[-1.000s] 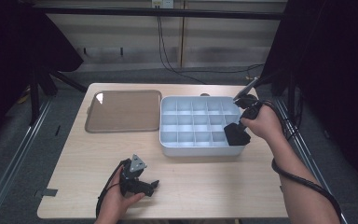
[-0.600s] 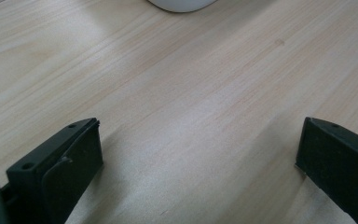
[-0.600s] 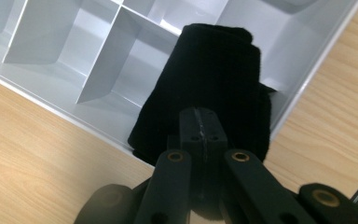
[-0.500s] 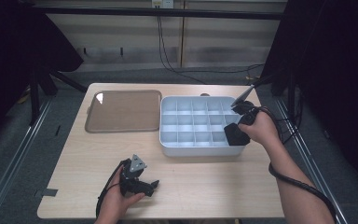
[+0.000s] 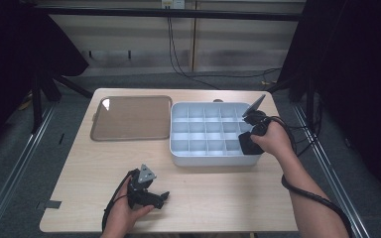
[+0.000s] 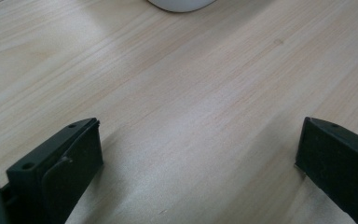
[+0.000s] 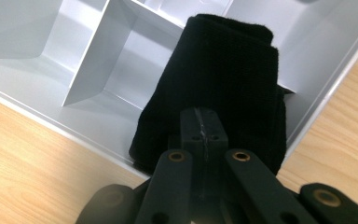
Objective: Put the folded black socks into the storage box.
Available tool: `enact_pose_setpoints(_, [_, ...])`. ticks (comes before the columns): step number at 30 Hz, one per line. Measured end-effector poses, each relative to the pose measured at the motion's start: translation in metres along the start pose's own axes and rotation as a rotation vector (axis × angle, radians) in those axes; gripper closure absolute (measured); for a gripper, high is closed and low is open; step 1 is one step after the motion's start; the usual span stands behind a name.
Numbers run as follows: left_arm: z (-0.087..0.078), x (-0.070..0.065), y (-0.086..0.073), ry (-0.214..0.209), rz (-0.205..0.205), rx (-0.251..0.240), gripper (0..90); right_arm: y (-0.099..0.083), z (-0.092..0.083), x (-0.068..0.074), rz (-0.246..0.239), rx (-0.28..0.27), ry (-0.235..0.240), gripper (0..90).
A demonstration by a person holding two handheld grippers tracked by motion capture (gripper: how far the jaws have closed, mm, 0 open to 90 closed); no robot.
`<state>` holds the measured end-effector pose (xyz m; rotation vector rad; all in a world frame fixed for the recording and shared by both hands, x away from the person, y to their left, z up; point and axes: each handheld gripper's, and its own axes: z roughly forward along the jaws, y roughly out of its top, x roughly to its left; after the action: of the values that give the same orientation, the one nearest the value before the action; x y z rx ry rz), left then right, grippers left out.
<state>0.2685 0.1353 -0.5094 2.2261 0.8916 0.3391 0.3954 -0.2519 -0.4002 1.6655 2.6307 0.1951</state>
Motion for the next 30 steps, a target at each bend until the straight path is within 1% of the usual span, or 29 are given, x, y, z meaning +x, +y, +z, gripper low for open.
enact_pose_setpoints(6, [0.000, 0.000, 0.000, 0.000, 0.000, -0.001, 0.0, 0.000, 0.003, 0.000, 0.002, 0.008, -0.009, 90.0])
enact_pose_setpoints(11, [0.000, 0.000, 0.000, 0.000, 0.000, -0.001, 0.0, -0.002, 0.006, -0.003, 0.009, 0.002, -0.002, 90.0])
enact_pose_setpoints(17, [0.000, -0.001, 0.000, 0.001, -0.001, -0.001, 0.0, -0.001, 0.009, -0.002, 0.003, 0.011, -0.022, 90.0])
enact_pose_setpoints(18, [0.000, -0.001, 0.000, 0.001, -0.001, -0.001, 0.0, -0.002, 0.013, -0.002, 0.006, 0.019, -0.038, 90.0])
enact_pose_setpoints(21, [0.000, -0.001, 0.000, 0.001, -0.001, -0.001, 0.0, -0.003, 0.017, -0.003, 0.010, 0.024, -0.033, 90.0])
enact_pose_setpoints(22, [0.000, -0.001, 0.000, 0.001, -0.001, -0.002, 0.0, -0.004, 0.021, -0.004, 0.005, 0.030, -0.022, 90.0])
enact_pose_setpoints(26, [0.001, -0.001, 0.000, -0.001, -0.006, 0.000, 0.0, -0.005, 0.025, -0.003, 0.005, 0.036, -0.024, 90.0])
enact_pose_setpoints(30, [0.001, -0.001, 0.001, 0.002, -0.001, 0.000, 0.0, -0.007, 0.031, -0.004, 0.005, 0.036, -0.028, 90.0])
